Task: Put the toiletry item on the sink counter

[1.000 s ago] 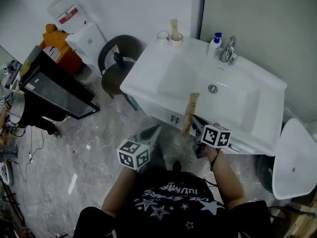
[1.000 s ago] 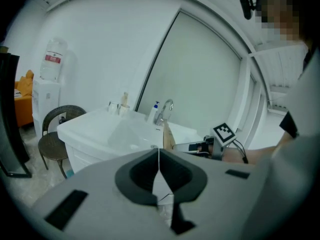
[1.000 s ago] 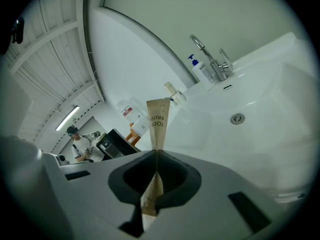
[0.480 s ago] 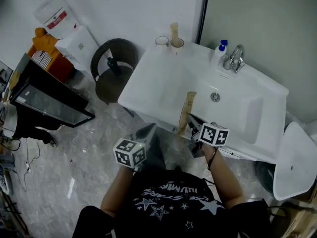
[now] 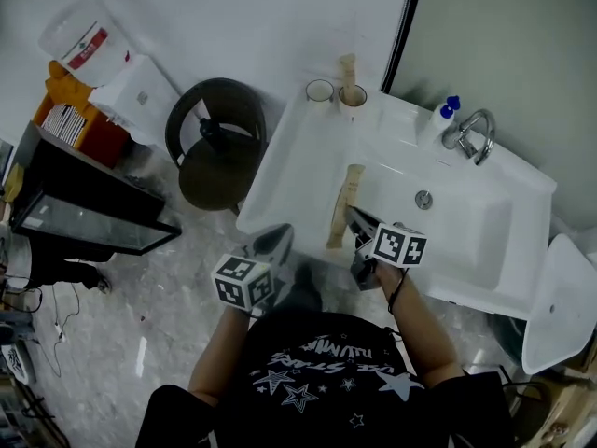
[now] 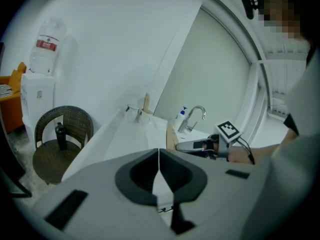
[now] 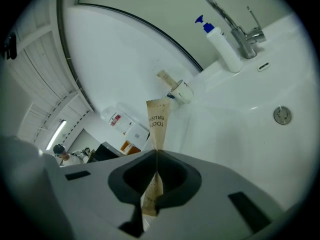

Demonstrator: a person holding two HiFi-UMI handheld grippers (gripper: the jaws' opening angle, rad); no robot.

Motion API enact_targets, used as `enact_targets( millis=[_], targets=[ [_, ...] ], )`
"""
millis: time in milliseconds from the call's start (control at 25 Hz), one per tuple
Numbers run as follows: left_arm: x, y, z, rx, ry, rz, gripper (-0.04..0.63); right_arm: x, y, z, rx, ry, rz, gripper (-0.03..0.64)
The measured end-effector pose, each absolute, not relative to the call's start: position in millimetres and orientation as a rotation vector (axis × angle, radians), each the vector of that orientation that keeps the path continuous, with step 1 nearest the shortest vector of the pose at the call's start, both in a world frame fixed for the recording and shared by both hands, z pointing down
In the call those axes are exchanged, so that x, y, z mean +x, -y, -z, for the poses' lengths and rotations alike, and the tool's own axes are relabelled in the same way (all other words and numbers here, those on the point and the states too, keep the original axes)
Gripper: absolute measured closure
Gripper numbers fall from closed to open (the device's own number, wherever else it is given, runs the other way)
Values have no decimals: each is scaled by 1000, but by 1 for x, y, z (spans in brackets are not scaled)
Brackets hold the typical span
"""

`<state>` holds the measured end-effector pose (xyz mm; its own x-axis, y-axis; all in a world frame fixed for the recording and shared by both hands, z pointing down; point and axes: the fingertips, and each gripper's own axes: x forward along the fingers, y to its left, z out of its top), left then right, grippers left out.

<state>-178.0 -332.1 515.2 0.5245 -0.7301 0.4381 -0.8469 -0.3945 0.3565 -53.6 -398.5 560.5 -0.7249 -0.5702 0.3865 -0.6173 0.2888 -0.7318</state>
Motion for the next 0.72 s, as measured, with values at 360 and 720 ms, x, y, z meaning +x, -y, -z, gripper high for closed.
enact_targets(
  millis=[360,720],
  targets=[
    [-223,390,-525,2238,1227,-312,575,-104,460,-574,1263,2401,-1579,598],
    [-251,432,-534,2249,1177,-333,575,-143,502,-592,1328,2303,-1672,598]
  ],
)
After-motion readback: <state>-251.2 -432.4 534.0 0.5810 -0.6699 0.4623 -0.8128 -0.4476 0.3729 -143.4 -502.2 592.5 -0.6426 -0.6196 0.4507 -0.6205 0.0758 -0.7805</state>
